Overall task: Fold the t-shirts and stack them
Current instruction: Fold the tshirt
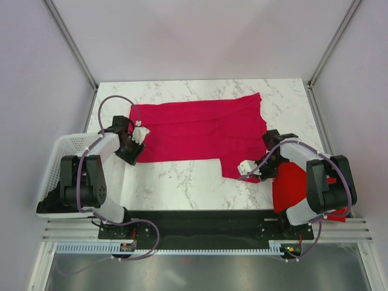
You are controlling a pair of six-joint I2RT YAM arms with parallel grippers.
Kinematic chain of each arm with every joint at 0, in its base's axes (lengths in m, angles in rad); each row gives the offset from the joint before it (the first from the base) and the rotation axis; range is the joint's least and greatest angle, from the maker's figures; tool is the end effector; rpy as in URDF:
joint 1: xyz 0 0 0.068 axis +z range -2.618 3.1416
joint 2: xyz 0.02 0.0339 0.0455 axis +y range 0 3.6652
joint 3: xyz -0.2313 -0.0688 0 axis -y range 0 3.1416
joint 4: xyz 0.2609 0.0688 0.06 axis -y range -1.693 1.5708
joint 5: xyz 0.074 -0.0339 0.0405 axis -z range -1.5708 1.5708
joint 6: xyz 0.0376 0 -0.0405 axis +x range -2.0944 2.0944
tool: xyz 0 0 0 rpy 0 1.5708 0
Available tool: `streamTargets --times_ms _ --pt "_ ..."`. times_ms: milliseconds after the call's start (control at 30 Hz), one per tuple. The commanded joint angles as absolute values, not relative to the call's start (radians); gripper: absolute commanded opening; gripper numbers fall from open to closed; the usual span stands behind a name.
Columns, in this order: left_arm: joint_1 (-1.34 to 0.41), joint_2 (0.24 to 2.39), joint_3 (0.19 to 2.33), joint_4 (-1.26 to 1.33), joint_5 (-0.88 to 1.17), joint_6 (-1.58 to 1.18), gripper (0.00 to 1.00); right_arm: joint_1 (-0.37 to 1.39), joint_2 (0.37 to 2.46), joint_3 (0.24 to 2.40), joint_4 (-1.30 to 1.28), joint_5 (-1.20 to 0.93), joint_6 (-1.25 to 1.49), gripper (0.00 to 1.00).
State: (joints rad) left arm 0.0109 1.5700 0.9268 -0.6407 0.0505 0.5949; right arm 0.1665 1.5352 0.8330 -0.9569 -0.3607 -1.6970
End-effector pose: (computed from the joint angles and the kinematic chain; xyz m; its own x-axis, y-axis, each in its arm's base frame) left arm 0.2961 0.0013 0.1293 -0.7924 0.5511 -0.2615 0.5403 0.8331 0.1185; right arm 0.2346 0.0529 0.1132 0.2470 -0.8997 -0.3599 -0.9589 -0.2806 0.0432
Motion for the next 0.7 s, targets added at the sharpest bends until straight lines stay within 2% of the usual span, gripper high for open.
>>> streamTargets --times_ms 0,167,300,367,400,467,500,567,667 --pt "0.011 1.591 0.969 -0.617 0.031 0.577 0.57 0.173 1.537 0.822 -0.934 -0.387 -1.692 0.0" --pt "0.012 1.631 0.966 -0.615 0.011 0.581 0.56 0.173 1.542 0.831 -0.934 -0.384 -1.683 0.0" --pt "0.011 1.647 0.953 -0.615 0.003 0.589 0.48 0.173 1.548 0.83 -0.931 -0.387 -1.678 0.0" --pt "0.012 1.654 0.953 -0.615 0.005 0.584 0.41 0.175 1.551 0.825 -0.925 -0.39 -1.671 0.0" --pt "0.014 1.657 0.953 -0.615 0.005 0.581 0.32 0.175 1.554 0.825 -0.925 -0.393 -1.669 0.0" --pt "0.012 1.655 0.954 -0.615 0.008 0.578 0.2 0.173 1.552 0.825 -0.923 -0.396 -1.666 0.0" --pt "0.012 1.651 0.953 -0.615 0.003 0.574 0.1 0.173 1.551 0.827 -0.922 -0.391 -1.66 0.0" --pt "0.012 1.618 0.95 -0.618 0.003 0.574 0.02 0.172 1.546 0.841 -0.92 -0.38 -1.645 0.0" --pt "0.012 1.554 0.945 -0.635 0.003 0.574 0.02 0.155 1.529 0.9 -0.922 -0.4 -1.547 0.0"
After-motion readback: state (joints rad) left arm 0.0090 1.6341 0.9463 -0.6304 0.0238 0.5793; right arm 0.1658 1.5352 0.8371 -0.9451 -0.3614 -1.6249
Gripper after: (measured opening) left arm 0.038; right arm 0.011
